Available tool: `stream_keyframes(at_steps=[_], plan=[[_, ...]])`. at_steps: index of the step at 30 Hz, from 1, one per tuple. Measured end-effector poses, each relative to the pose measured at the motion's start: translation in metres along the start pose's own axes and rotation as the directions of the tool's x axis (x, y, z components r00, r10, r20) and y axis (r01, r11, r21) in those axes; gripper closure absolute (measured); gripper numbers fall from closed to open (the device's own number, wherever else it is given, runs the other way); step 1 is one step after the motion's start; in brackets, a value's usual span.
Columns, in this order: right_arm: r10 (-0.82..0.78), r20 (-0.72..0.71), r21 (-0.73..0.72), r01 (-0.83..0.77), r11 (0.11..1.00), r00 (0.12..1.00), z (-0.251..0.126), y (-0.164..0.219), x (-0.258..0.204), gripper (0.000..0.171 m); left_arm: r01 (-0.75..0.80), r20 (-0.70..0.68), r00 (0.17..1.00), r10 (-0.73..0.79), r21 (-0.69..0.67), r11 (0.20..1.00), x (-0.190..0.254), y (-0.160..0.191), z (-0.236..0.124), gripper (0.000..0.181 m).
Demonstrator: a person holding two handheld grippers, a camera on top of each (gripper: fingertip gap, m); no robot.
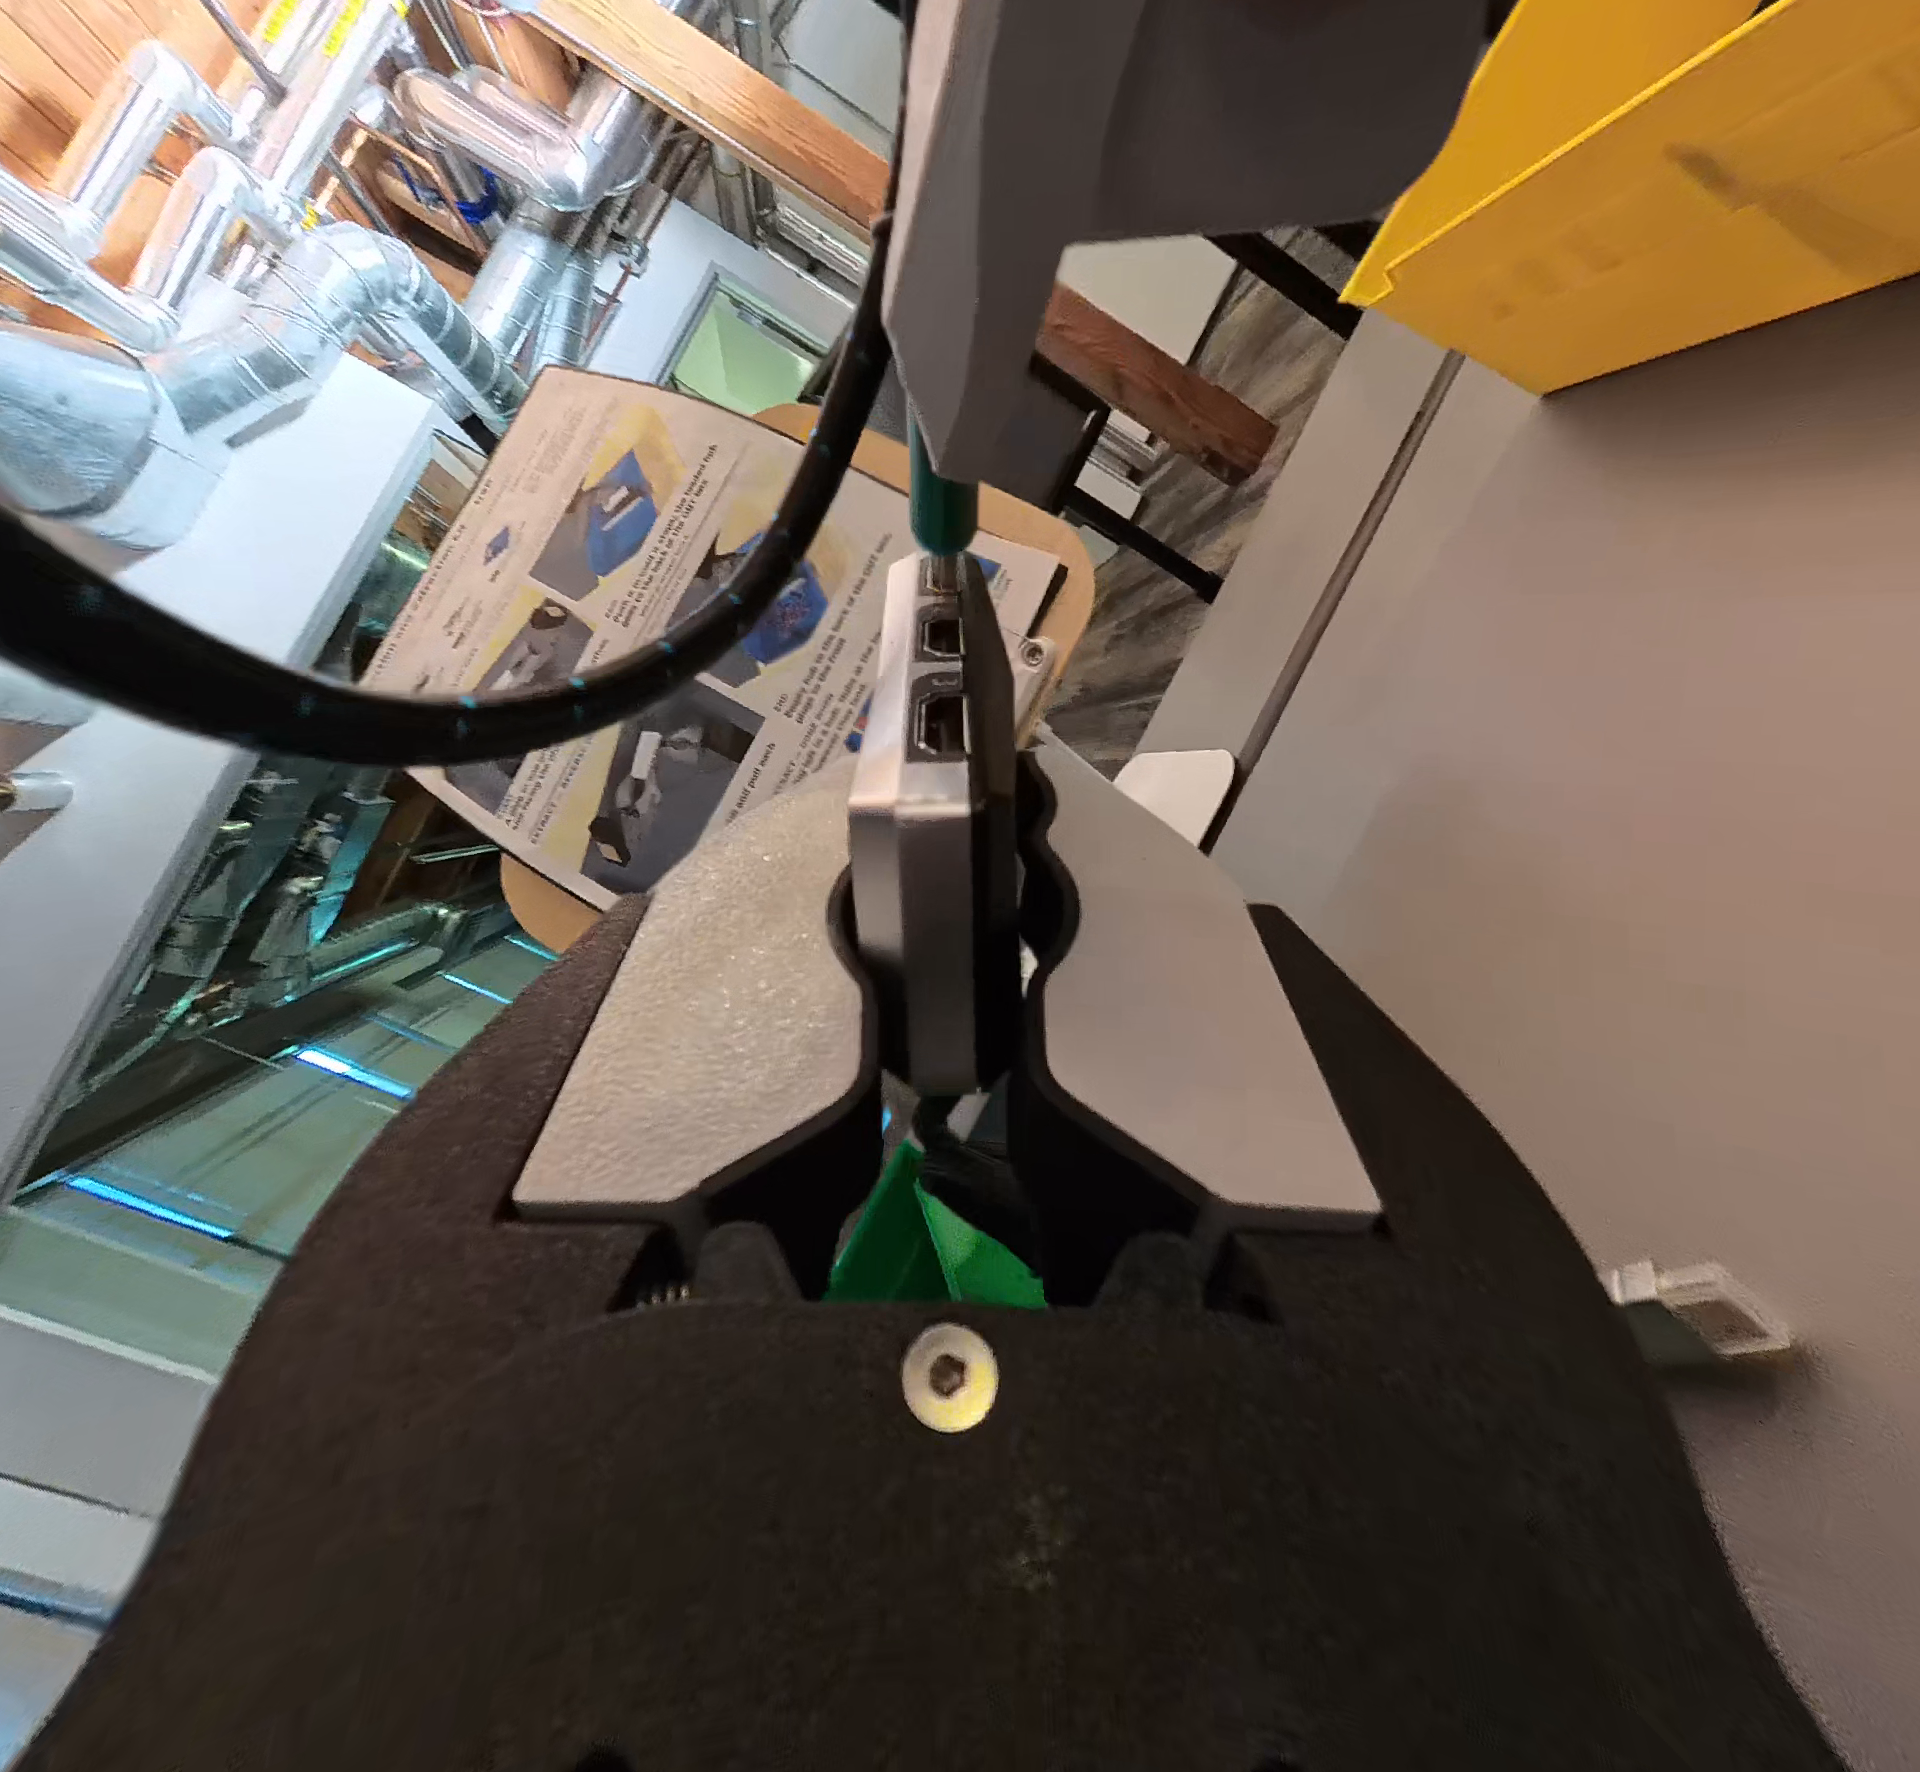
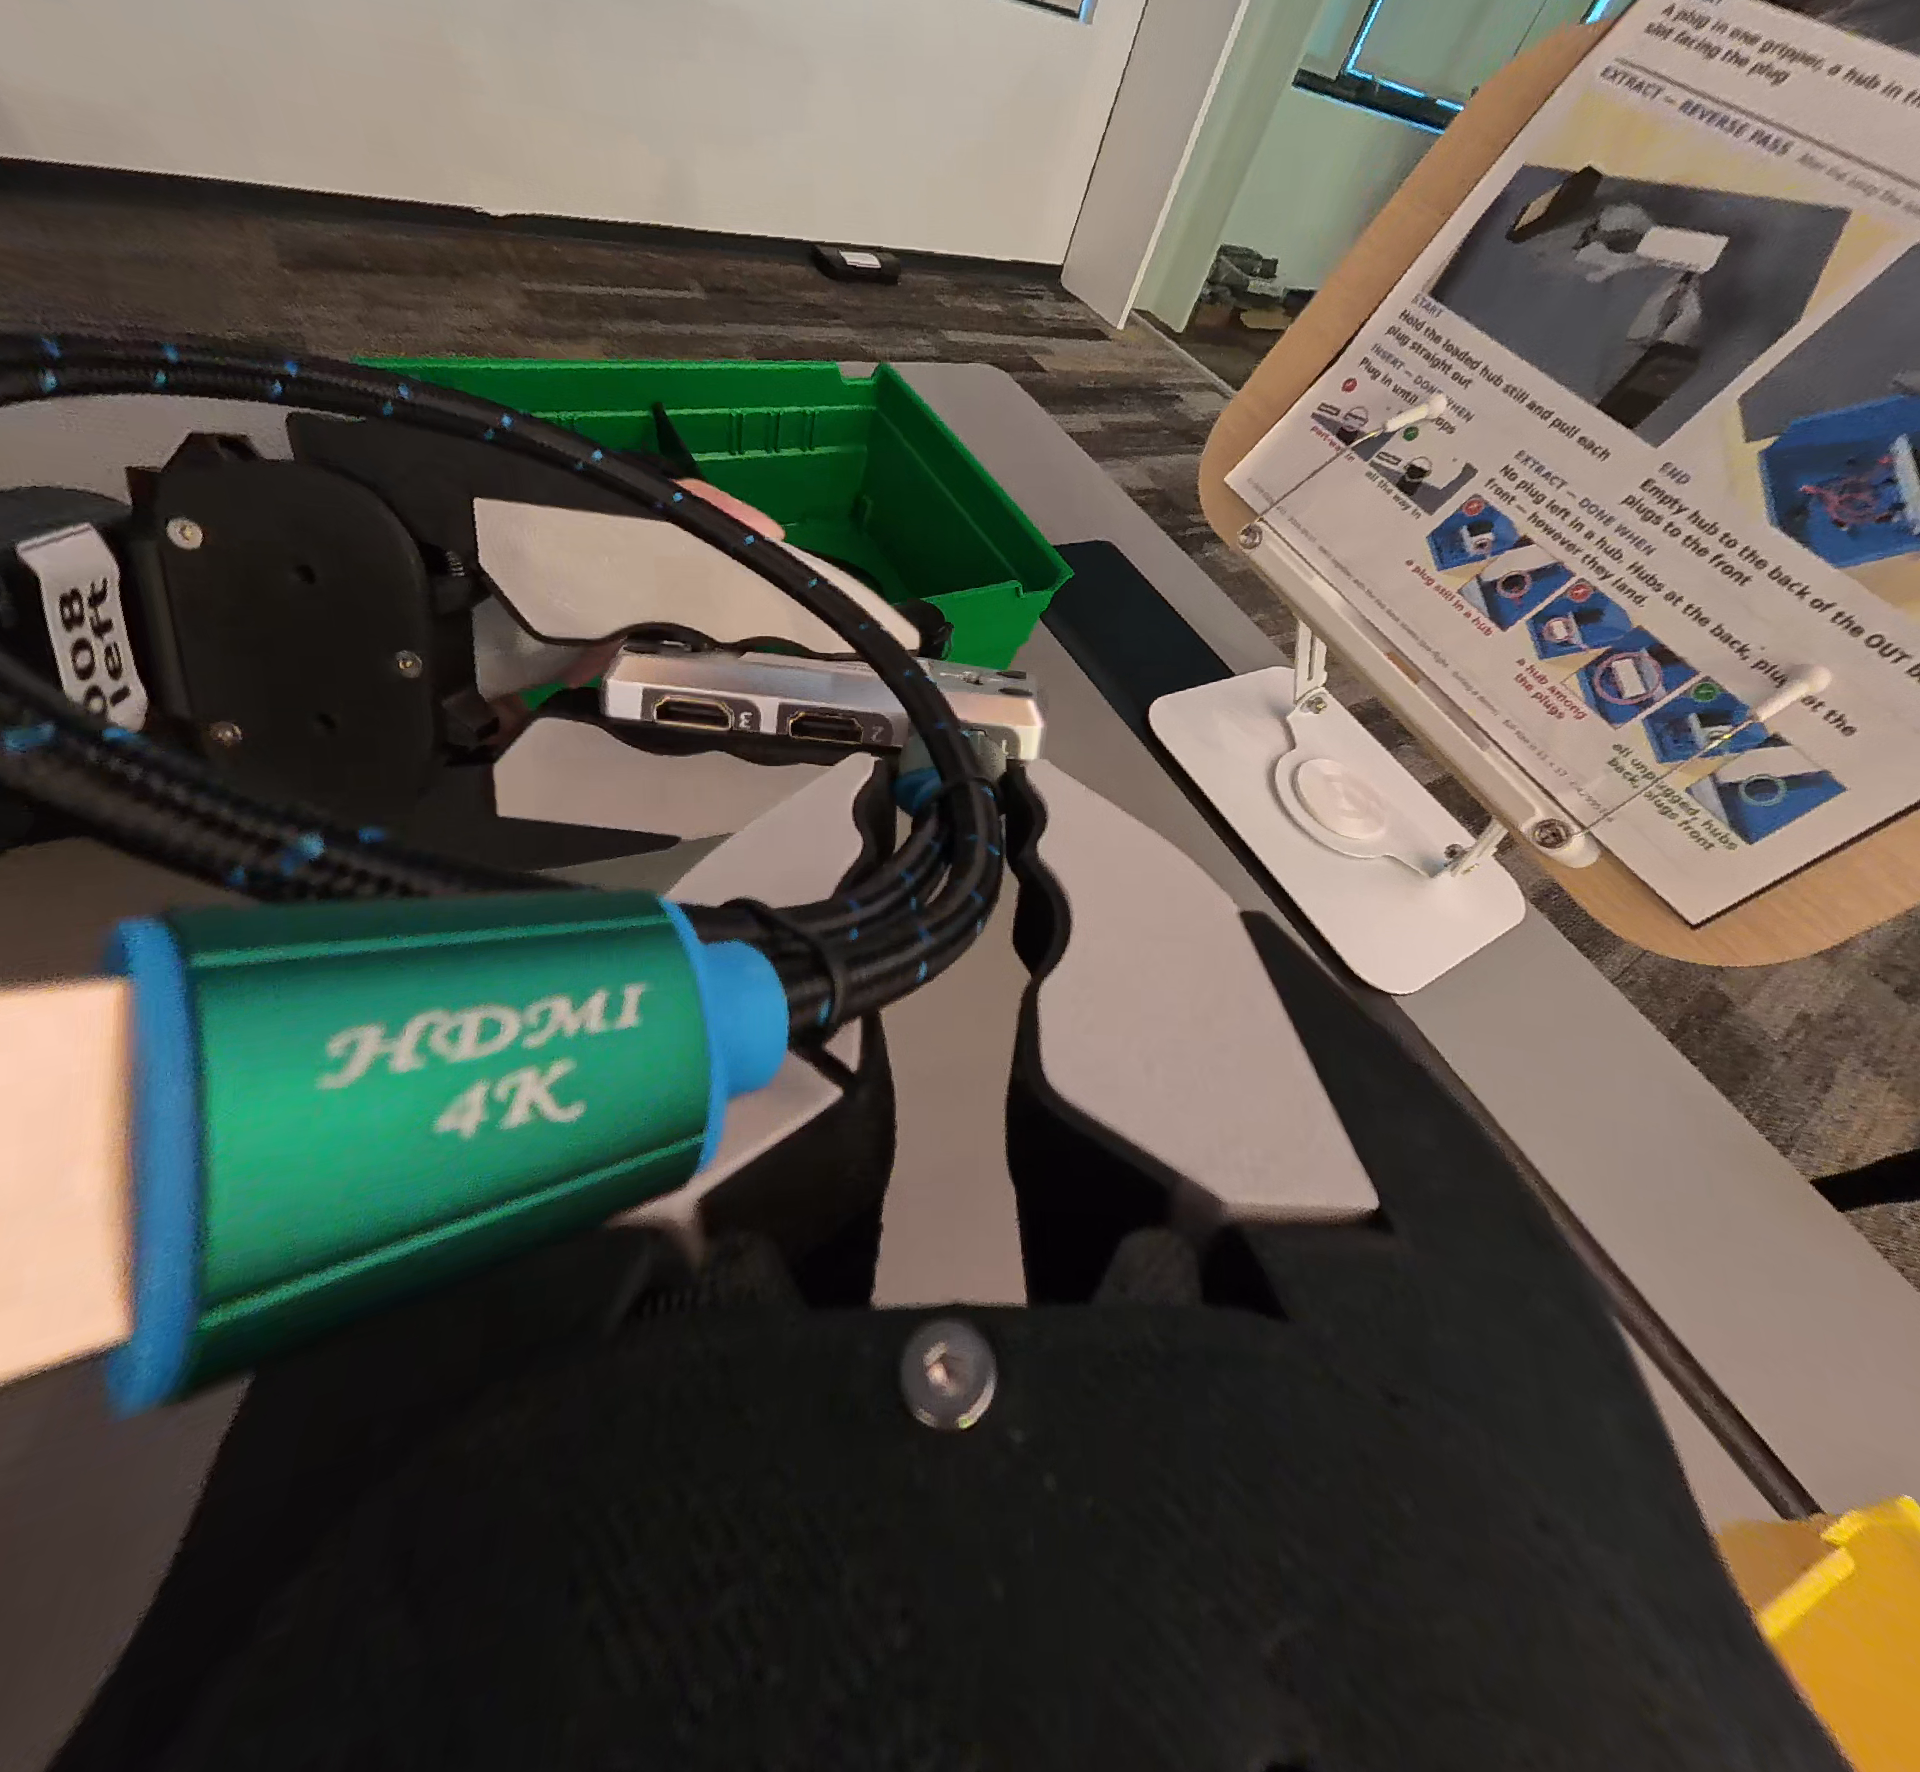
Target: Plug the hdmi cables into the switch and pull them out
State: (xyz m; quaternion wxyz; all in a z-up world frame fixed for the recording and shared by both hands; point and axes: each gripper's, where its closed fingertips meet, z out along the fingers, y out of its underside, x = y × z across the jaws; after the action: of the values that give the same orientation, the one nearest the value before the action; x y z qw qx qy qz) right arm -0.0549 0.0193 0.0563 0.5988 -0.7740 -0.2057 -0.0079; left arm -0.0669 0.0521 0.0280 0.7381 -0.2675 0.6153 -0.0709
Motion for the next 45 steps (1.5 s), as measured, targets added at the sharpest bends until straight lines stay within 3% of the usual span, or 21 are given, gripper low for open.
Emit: stream_keyframes(at_steps=[8, 12, 16, 20, 27, 39, 45], plan=[[-0.023, -0.01, -0.012, 0.022, 1.0, 1.0, 0.001, 0.0, -0.004, 0.152, 0.013, -0.006, 1.0, -0.013, -0.014, 1.0, -0.002, 0.001, 0.0, 0.155], [0.025, 0.048, 0.0, -0.025, 1.0, 0.999, -0.001, -0.003, -0.008, 0.151, -0.005, -0.017, 1.0, 0.006, 0.08, 0.997, -0.002, -0.016, -0.009, 0.158], [0.019, 0.031, 0.012, -0.019, 1.0, 0.999, -0.004, -0.005, -0.004, 0.152, 0.056, -0.069, 0.996, -0.054, 0.025, 0.998, -0.001, -0.017, -0.006, 0.158], [0.003, -0.011, 0.024, -0.003, 1.0, 1.0, -0.006, -0.009, -0.003, 0.152, 0.047, -0.035, 0.998, -0.048, -0.027, 0.999, -0.004, -0.013, -0.003, 0.157], [-0.039, -0.041, 0.028, 0.04, 0.999, 0.998, -0.006, -0.015, -0.01, 0.152, 0.035, 0.014, 0.999, -0.036, 0.035, 0.999, -0.009, -0.021, -0.007, 0.152], [-0.053, -0.015, 0.05, 0.054, 0.997, 0.998, -0.013, -0.023, -0.02, 0.152, 0.067, -0.1, 0.994, -0.053, 0.143, 0.988, -0.006, -0.036, -0.018, 0.154], [0.045, 0.065, 0.051, -0.048, 0.998, 0.997, -0.012, -0.021, -0.02, 0.152, -0.007, -0.048, 0.999, 0.015, 0.163, 0.987, -0.009, -0.045, -0.022, 0.156]])
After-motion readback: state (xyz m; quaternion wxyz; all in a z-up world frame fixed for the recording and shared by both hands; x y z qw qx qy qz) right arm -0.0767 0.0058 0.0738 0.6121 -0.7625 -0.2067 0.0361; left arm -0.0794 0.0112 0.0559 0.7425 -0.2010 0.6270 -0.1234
